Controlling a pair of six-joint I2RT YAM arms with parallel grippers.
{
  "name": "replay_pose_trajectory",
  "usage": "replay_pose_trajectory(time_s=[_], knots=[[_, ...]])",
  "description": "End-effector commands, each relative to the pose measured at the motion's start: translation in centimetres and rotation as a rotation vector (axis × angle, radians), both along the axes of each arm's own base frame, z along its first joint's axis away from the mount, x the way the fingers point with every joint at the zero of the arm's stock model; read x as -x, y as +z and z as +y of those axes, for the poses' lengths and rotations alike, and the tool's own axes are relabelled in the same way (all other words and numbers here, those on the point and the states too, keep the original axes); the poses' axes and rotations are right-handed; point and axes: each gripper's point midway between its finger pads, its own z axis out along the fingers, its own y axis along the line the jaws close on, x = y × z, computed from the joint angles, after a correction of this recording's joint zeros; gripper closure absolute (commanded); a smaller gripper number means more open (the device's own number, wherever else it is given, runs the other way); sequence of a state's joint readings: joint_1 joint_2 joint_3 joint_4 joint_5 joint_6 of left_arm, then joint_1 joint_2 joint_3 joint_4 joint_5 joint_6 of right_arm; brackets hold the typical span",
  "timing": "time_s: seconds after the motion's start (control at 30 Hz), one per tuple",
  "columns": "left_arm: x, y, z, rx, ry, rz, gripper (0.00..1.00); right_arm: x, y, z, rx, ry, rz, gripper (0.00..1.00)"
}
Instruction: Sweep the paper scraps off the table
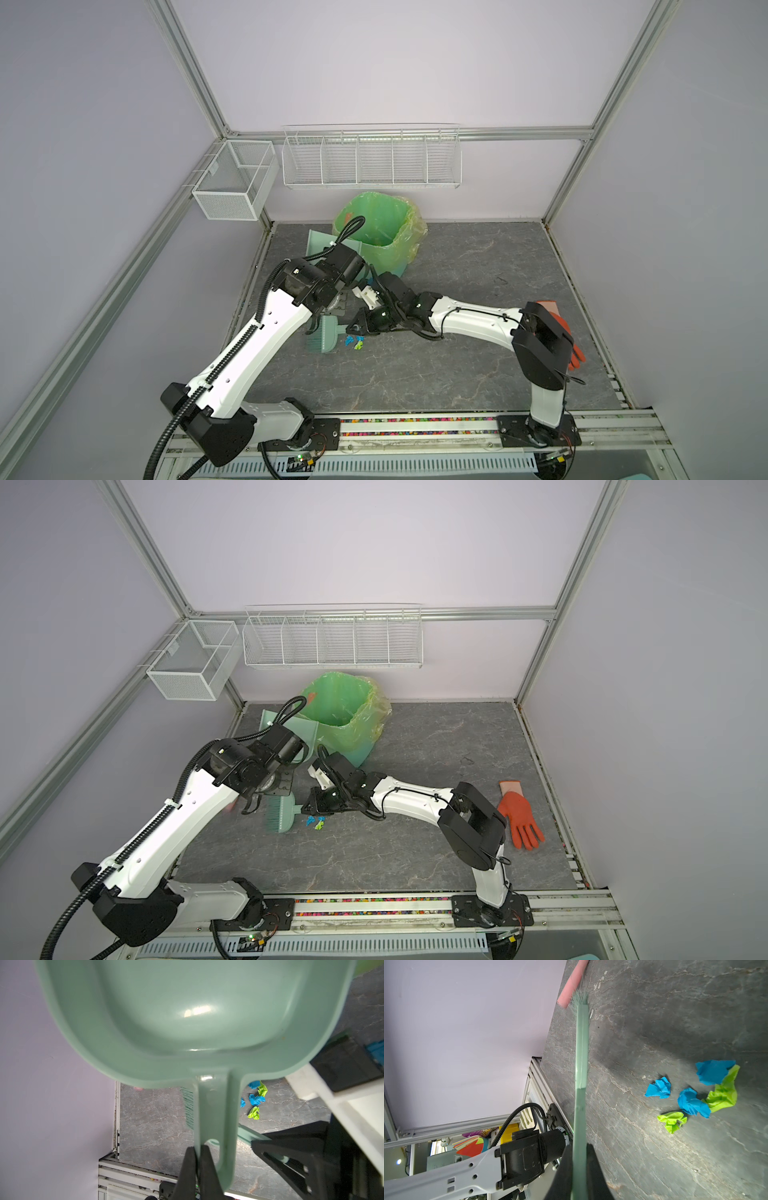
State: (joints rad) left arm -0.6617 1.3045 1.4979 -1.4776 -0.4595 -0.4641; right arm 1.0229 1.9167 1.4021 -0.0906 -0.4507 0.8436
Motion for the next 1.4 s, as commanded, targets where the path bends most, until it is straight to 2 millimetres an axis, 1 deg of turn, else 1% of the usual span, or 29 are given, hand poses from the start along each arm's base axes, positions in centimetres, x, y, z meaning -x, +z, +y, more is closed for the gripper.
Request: replay_pose_trajectory(time_s=[0.0, 0.1, 0.23, 0.33, 0.47, 0.53, 0.63, 0.73, 0.8, 0.93, 1.03, 1.1, 1.2, 1.3, 1.37], knots=[[1.0, -0.3, -0.2, 0.052, 0.044, 0.042, 1.00, 0.5, -0.7, 0.2, 0.002, 0.037, 0.020, 0.93], [1.9, -1.0, -0.7, 0.107, 0.057, 0.077, 1.00, 0.4, -2.6, -0.9, 0.040, 0.024, 0.074, 0.93], [3.0, -1.8, -1.1, 0.176, 0.058, 0.100, 1.00, -0.4, -5.0, -3.4, 0.127, -0.030, 0.085, 0.93], [3.3, -1.9, -1.4, 0.222, 0.034, 0.072, 1.00, -1.1, -5.9, -5.1, 0.175, -0.060, 0.092, 0.93], [3.4, -1.5, -1.2, 0.239, 0.031, 0.047, 1.00, -1.6, -6.4, -7.4, 0.226, -0.105, 0.088, 0.93], [3.8, -1.9, -1.1, 0.230, 0.031, 0.062, 1.00, -1.7, -6.3, -8.5, 0.258, -0.117, 0.077, 0.93], [4.4, -3.0, -1.0, 0.216, 0.023, 0.087, 1.00, -1.7, -6.1, -10.0, 0.298, -0.126, 0.074, 0.93], [4.7, -4.1, -1.3, 0.229, 0.007, 0.099, 1.00, -1.9, -6.1, -12.0, 0.369, -0.145, 0.056, 0.93], [4.9, -4.9, -1.9, 0.255, -0.025, 0.102, 1.00, -2.3, -6.3, -13.7, 0.424, -0.167, 0.057, 0.93], [4.8, -6.1, -2.9, 0.269, -0.060, 0.120, 1.00, -3.0, -6.1, -16.2, 0.450, -0.214, 0.090, 0.93], [4.7, -6.8, -4.4, 0.253, -0.109, 0.132, 1.00, -3.4, -5.5, -18.1, 0.490, -0.229, 0.091, 0.93], [4.9, -7.4, -6.2, 0.265, -0.157, 0.149, 1.00, -3.9, -5.0, -19.3, 0.497, -0.243, 0.101, 0.93], [5.3, -8.4, -8.8, 0.334, -0.207, 0.182, 1.00, -4.3, -4.1, -20.8, 0.495, -0.263, 0.120, 0.93], [5.4, -9.4, -9.5, 0.319, -0.223, 0.190, 1.00, -4.7, -2.3, -21.6, 0.491, -0.275, 0.096, 0.93], [5.5, -9.9, -9.6, 0.313, -0.226, 0.205, 1.00, -4.7, -0.6, -21.4, 0.446, -0.272, 0.081, 0.93]])
